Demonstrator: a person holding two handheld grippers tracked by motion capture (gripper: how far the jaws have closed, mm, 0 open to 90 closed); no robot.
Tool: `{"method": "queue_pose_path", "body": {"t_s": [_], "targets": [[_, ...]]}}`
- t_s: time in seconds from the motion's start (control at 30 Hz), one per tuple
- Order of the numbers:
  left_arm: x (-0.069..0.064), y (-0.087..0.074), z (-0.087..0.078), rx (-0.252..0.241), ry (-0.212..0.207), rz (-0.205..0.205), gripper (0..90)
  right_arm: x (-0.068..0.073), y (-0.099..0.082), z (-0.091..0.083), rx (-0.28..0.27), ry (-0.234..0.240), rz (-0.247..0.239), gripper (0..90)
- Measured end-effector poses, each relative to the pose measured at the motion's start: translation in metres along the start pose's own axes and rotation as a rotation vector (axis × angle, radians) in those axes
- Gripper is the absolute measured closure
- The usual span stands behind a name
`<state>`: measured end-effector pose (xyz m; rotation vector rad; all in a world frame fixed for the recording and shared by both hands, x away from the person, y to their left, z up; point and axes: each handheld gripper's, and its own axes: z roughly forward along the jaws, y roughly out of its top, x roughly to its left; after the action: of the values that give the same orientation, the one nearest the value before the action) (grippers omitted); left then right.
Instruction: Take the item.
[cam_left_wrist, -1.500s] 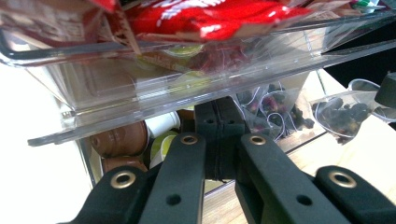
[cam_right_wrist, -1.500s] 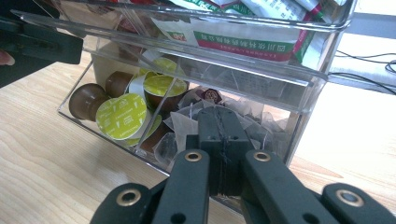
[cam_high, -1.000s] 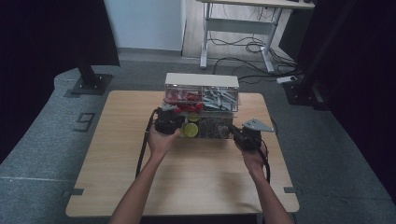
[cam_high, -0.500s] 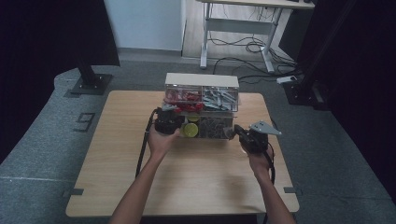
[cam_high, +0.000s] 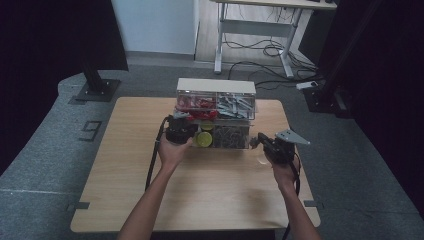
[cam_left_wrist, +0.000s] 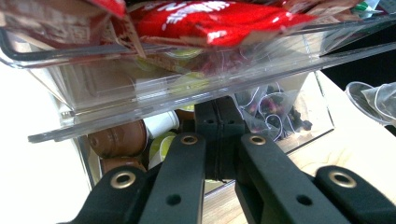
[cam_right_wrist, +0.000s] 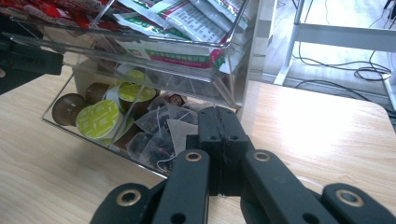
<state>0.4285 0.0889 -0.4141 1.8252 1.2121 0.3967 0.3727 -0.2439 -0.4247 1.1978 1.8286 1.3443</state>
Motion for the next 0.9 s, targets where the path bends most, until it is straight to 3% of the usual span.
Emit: {"method": "queue_pose_path", "body": {"t_s": [0.9], "targets": [[0.0, 0.0, 0.0, 0.0, 0.0, -0.001, 90.0, -0.031, -0.003, -0.002, 0.026, -0.073, 0.025, 89.7]]}}
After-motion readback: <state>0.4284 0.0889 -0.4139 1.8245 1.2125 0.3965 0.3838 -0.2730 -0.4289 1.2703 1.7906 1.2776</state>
